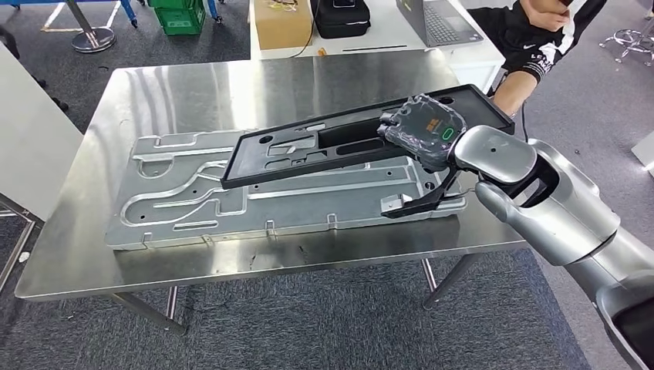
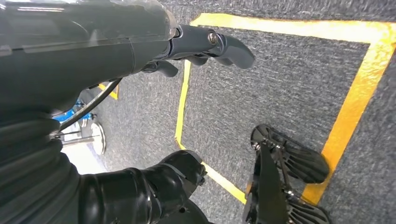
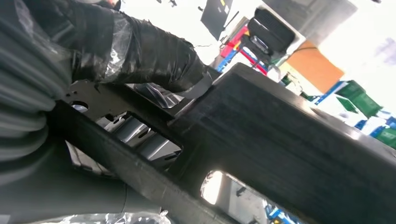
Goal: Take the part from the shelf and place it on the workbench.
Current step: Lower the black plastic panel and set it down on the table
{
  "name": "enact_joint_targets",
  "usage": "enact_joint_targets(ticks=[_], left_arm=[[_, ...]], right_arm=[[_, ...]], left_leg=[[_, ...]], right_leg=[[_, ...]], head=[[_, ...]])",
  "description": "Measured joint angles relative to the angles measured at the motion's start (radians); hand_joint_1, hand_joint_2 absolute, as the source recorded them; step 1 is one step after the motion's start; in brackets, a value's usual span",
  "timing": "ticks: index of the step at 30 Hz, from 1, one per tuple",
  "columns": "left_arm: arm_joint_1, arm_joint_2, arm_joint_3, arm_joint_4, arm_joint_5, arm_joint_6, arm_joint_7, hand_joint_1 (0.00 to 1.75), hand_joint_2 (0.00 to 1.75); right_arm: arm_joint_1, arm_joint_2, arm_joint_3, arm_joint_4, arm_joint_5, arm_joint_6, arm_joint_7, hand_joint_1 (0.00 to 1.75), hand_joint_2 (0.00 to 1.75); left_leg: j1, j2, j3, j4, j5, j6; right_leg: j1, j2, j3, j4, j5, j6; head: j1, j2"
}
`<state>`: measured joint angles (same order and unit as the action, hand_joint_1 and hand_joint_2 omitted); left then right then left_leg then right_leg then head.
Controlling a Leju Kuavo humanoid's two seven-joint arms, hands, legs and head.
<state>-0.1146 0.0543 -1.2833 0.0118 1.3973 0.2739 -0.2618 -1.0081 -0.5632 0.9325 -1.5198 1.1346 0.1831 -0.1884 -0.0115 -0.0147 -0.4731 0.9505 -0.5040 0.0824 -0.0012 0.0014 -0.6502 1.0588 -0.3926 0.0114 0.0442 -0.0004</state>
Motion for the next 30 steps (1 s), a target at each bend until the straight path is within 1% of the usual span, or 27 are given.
enact_joint_targets(ticks=[1,2,3,4,5,6,7,8,9,10,11,13,14,15,16,17,19,20,21,22,23,24,25,26,27,30], left_arm=[[0.000,0.000,0.000,0.000,0.000,0.000,0.004,0.00,1.75],[0.000,0.000,0.000,0.000,0.000,0.001,0.009,0.00,1.75],[-0.001,0.000,0.000,0.000,0.000,0.002,0.016,0.00,1.75],[-0.002,-0.001,0.000,0.000,0.000,0.004,0.021,0.00,1.75],[-0.003,-0.001,0.000,0.000,0.000,0.005,0.026,0.00,1.75],[-0.003,-0.001,0.000,0.000,0.000,0.007,0.029,0.00,1.75],[-0.002,-0.002,0.000,0.000,0.000,0.009,0.031,0.00,1.75],[-0.002,-0.002,0.000,0.000,0.000,0.011,0.033,0.00,1.75],[-0.003,-0.002,0.000,0.000,0.000,0.013,0.033,0.00,1.75],[-0.004,-0.002,0.000,0.000,0.000,0.015,0.034,0.00,1.75],[-0.006,-0.002,0.000,0.000,0.000,0.016,0.036,0.00,1.75],[-0.008,-0.003,0.000,0.000,0.000,0.017,0.039,0.00,1.75],[-0.009,-0.004,-0.001,0.000,0.000,0.018,0.041,0.00,1.75],[-0.009,-0.004,-0.001,0.000,0.000,0.019,0.043,0.00,1.75],[-0.009,-0.005,-0.001,-0.001,0.000,0.019,0.045,0.00,1.75],[-0.010,-0.005,-0.002,-0.001,0.000,0.021,0.047,0.00,1.75],[-0.010,-0.005,-0.002,-0.001,0.000,0.023,0.049,0.00,1.75],[-0.010,-0.005,-0.002,-0.001,0.000,0.023,0.049,0.00,1.75],[-0.009,-0.005,-0.002,-0.001,0.000,0.023,0.049,0.00,1.75],[-0.008,-0.005,-0.002,-0.001,0.000,0.023,0.049,0.00,1.75],[-0.007,-0.005,-0.002,-0.001,0.000,0.023,0.048,0.00,1.75],[-0.006,-0.005,-0.002,-0.001,0.000,0.023,0.046,0.00,1.75],[-0.006,-0.005,-0.002,0.000,0.000,0.022,0.041,0.00,1.75],[-0.007,-0.005,-0.002,0.000,0.000,0.021,0.037,0.00,1.75],[-0.008,-0.005,-0.001,0.000,0.000,0.019,0.033,0.00,1.75],[-0.007,-0.006,-0.001,0.000,0.000,0.018,0.027,0.00,1.75]], right_arm=[[-0.004,0.004,0.002,0.002,-0.001,0.000,0.000,1.75,1.75],[-0.008,0.012,0.005,0.008,-0.001,0.000,-0.001,1.75,1.75],[-0.012,0.021,0.011,0.015,-0.002,0.000,-0.001,1.75,1.75],[-0.014,0.031,0.018,0.024,-0.002,0.000,-0.001,1.75,1.75],[-0.014,0.041,0.026,0.033,-0.002,0.000,-0.001,1.75,1.75],[-0.014,0.048,0.033,0.040,-0.002,0.001,-0.001,1.75,1.75],[-0.014,0.054,0.040,0.045,-0.002,0.001,-0.001,1.75,1.75],[-0.014,0.059,0.044,0.050,-0.003,0.001,-0.001,1.75,1.75],[-0.016,0.062,0.047,0.055,-0.003,0.001,-0.001,1.75,1.75],[-0.020,0.065,0.050,0.060,-0.003,0.001,-0.001,1.75,1.75],[-0.023,0.068,0.053,0.063,-0.003,0.001,-0.001,1.75,1.75],[-0.026,0.072,0.058,0.070,-0.003,0.001,-0.001,1.75,1.75],[-0.024,0.074,0.059,0.072,-0.003,0.000,-0.001,1.75,1.75],[-0.023,0.074,0.060,0.073,-0.003,0.000,-0.001,1.75,1.75],[-0.023,0.074,0.060,0.074,-0.003,0.000,0.000,1.75,1.75],[-0.023,0.075,0.062,0.074,-0.003,-0.001,0.000,1.75,1.75],[-0.022,0.075,0.066,0.075,-0.004,-0.001,0.000,1.75,1.75],[-0.021,0.075,0.069,0.075,-0.004,-0.001,0.000,1.75,1.75],[-0.019,0.075,0.070,0.075,-0.004,-0.001,-0.001,1.75,1.75],[-0.018,0.075,0.072,0.075,-0.004,-0.001,-0.001,1.75,1.75],[-0.018,0.075,0.072,0.075,-0.005,-0.001,-0.001,1.75,1.75],[-0.018,0.075,0.072,0.075,-0.005,-0.001,0.000,1.75,1.75],[-0.018,0.074,0.072,0.076,-0.006,-0.001,0.000,1.75,1.75],[-0.018,0.074,0.072,0.076,-0.006,-0.002,0.000,1.75,1.75],[-0.018,0.074,0.072,0.077,-0.007,-0.002,0.000,1.75,1.75],[-0.016,0.074,0.072,0.078,-0.007,-0.003,0.000,1.75,1.75]], left_leg=[[0.001,0.001,0.011,-0.004,0.005,0.002],[0.002,0.003,0.016,-0.004,0.008,0.000],[0.003,0.004,0.018,-0.003,0.008,-0.002],[0.004,0.004,0.020,-0.001,0.005,-0.005],[0.007,0.003,0.023,0.001,0.000,-0.009],[0.011,0.001,0.027,0.005,-0.007,-0.016],[0.015,-0.001,0.032,0.010,-0.017,-0.023],[0.020,-0.003,0.039,0.016,-0.029,-0.032],[0.024,-0.005,0.044,0.023,-0.040,-0.040],[0.026,-0.006,0.041,0.032,-0.050,-0.048],[0.026,-0.007,0.037,0.040,-0.058,-0.056],[0.025,-0.008,0.027,0.052,-0.067,-0.069],[0.024,-0.006,0.026,0.062,-0.070,-0.074],[0.024,-0.002,0.016,0.086,-0.073,-0.078],[0.025,0.002,-0.007,0.130,-0.083,-0.082],[0.026,0.005,-0.043,0.191,-0.101,-0.086],[0.026,0.008,-0.132,0.316,-0.146,-0.092],[0.026,0.008,-0.165,0.347,-0.153,-0.092],[0.026,0.008,-0.181,0.344,-0.137,-0.090],[0.026,0.008,-0.180,0.306,-0.099,-0.087],[0.025,0.008,-0.165,0.243,-0.047,-0.082],[0.023,0.008,-0.148,0.180,-0.006,-0.076],[0.020,0.008,-0.134,0.128,0.015,-0.071],[0.017,0.008,-0.126,0.097,0.027,-0.065],[0.016,0.008,-0.123,0.084,0.029,-0.067],[0.016,0.007,-0.120,0.076,0.049,-0.075]], right_leg=[[-0.002,0.000,-0.018,0.034,-0.021,0.000],[-0.004,0.000,-0.045,0.086,-0.050,0.004],[-0.007,0.000,-0.081,0.148,-0.079,0.008],[-0.012,0.000,-0.114,0.201,-0.098,0.012],[-0.016,0.000,-0.136,0.227,-0.098,0.018],[-0.021,-0.001,-0.138,0.213,-0.076,0.023],[-0.025,-0.001,-0.120,0.161,-0.036,0.027],[-0.028,-0.001,-0.093,0.097,0.000,0.031],[-0.028,0.001,-0.071,0.045,0.023,0.033],[-0.026,0.001,-0.057,0.010,0.028,0.029],[-0.023,0.003,-0.055,0.001,0.021,0.022],[-0.020,0.004,-0.057,0.004,0.006,-0.001],[-0.021,0.004,-0.055,0.006,0.005,-0.009],[-0.023,0.003,-0.049,0.004,0.000,-0.015],[-0.024,0.003,-0.041,0.001,-0.003,-0.020],[-0.024,0.003,-0.035,-0.003,-0.005,-0.024],[-0.023,0.003,-0.028,-0.005,-0.012,-0.029],[-0.022,0.003,-0.025,-0.005,-0.015,-0.030],[-0.020,0.004,-0.020,-0.005,-0.018,-0.031],[-0.020,0.004,-0.015,-0.005,-0.021,-0.030],[-0.019,0.005,-0.009,-0.005,-0.024,-0.028],[-0.018,0.005,-0.004,-0.006,-0.026,-0.026],[-0.018,0.005,-0.001,-0.006,-0.027,-0.022],[-0.017,0.005,-0.001,-0.007,-0.027,-0.017],[-0.015,0.004,-0.001,-0.007,-0.030,-0.015],[-0.012,0.003,-0.001,-0.010,-0.029,-0.023]], head=[[0.000,0.000],[0.000,0.000],[0.000,0.000],[0.000,0.000],[0.000,0.000],[0.000,0.000],[0.000,0.000],[0.000,0.000],[0.001,0.000],[0.002,0.000],[0.001,0.000],[0.002,0.000],[0.002,0.000],[0.003,0.000],[0.002,0.000],[0.002,0.000],[0.002,0.000],[0.002,0.000],[0.002,0.000],[0.002,0.000],[0.002,0.000],[0.002,0.000],[0.002,0.000],[0.002,0.000],[0.003,0.000],[0.003,0.000]])
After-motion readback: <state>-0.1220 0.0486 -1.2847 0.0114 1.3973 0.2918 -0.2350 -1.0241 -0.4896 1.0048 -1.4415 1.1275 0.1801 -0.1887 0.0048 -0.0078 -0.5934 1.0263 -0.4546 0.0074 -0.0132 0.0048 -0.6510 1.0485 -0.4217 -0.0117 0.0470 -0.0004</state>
